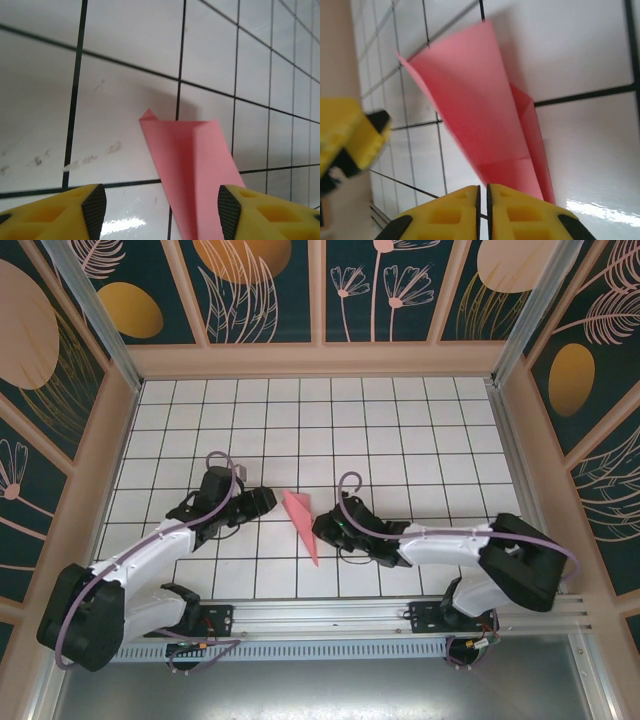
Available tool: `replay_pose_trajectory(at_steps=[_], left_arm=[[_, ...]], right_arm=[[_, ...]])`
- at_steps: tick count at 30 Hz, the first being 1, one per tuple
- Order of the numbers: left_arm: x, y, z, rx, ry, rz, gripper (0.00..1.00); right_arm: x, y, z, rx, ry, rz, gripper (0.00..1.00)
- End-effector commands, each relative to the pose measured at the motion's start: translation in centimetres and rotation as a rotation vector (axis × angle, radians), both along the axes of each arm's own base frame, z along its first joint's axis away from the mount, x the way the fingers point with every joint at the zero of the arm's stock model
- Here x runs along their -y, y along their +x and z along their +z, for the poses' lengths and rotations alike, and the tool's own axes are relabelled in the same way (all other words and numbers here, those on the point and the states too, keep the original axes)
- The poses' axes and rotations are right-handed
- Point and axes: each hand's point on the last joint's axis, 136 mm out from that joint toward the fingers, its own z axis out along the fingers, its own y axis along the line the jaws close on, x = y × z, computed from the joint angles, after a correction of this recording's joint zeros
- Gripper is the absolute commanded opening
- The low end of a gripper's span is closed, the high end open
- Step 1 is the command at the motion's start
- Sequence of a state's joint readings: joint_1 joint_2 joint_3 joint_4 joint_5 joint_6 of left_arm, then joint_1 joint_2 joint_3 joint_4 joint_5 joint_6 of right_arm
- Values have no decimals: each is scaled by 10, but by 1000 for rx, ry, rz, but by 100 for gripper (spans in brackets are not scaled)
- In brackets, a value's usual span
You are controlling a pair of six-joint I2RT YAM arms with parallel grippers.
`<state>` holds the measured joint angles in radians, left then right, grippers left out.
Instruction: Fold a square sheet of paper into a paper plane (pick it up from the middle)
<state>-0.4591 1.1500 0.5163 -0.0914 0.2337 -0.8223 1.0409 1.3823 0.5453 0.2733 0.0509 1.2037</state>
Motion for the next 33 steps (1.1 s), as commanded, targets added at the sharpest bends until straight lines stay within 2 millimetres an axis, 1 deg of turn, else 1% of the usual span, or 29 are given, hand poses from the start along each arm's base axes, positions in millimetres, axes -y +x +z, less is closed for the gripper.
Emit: replay_pose_trajectory(at_steps=[1, 3, 4, 6, 9, 12, 14, 16, 18, 19, 20, 22, 25, 27, 29, 31, 33], left_arm=[[2, -9, -10, -62, 89, 28, 64], [12, -10, -8, -61, 107, 18, 66], [16, -9, -7, -58, 116, 18, 70], [26, -10, -6, -58, 139, 2, 72], [37, -14, -12, -81, 198, -21, 75], [45, -15, -18, -99, 235, -29, 76], [52, -14, -19, -103, 222, -41, 77], [59, -12, -21, -111, 209, -48, 77], [62, -10, -21, -109, 203, -49, 75], [61, -10, -23, -110, 205, -43, 73], [60, -10, -23, -107, 208, -39, 69], [52, -10, -25, -101, 227, -16, 54], [41, -14, -26, -89, 250, 8, 40], [36, -17, -27, -84, 250, 12, 35], [34, -20, -28, -83, 248, 15, 33], [33, -21, -28, -80, 249, 12, 23], [31, -21, -29, -78, 259, 13, 21]], right_arm=[[37, 10, -11, 23, -93, -88, 16], [50, 11, -13, 26, -106, -112, 17], [54, 12, -13, 28, -98, -121, 19], [61, 13, -13, 27, -79, -132, 22], [67, 12, -17, 18, -77, -136, 23], [62, 11, -15, 33, -60, -108, 27], [57, 11, -12, 47, -45, -83, 31], [50, 12, -10, 59, -36, -50, 33], [40, 12, -8, 70, -32, -10, 34], [36, 15, -7, 82, -39, 4, 34], [30, 13, -6, 81, -37, 36, 34], [17, 12, -4, 93, -36, 95, 37], [0, 9, -5, 103, -28, 173, 41], [-8, 8, -10, 98, -33, 212, 43], [-20, 5, -11, 98, -16, 267, 45], [-30, 3, -14, 92, -14, 313, 46], [-36, 4, -18, 85, -37, 333, 46]])
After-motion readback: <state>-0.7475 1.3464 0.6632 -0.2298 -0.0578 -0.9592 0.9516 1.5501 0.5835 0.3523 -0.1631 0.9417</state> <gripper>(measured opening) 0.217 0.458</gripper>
